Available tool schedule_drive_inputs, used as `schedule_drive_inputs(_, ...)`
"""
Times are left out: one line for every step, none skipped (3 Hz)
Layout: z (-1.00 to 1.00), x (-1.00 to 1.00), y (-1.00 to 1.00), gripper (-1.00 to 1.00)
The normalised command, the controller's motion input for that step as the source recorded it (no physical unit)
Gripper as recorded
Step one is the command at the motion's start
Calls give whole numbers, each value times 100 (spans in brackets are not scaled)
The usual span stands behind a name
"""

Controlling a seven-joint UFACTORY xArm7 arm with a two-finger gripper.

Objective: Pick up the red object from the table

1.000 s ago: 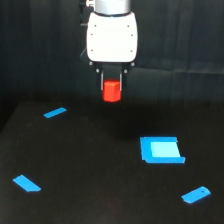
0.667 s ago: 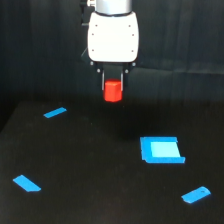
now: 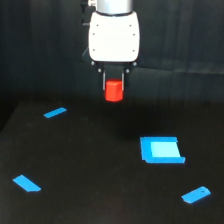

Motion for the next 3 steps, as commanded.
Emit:
schedule_drive_inputs(12, -1, -1, -82)
schedule_drive_inputs(11, 6, -6, -100)
schedule_drive_inputs(11, -4, 4, -87)
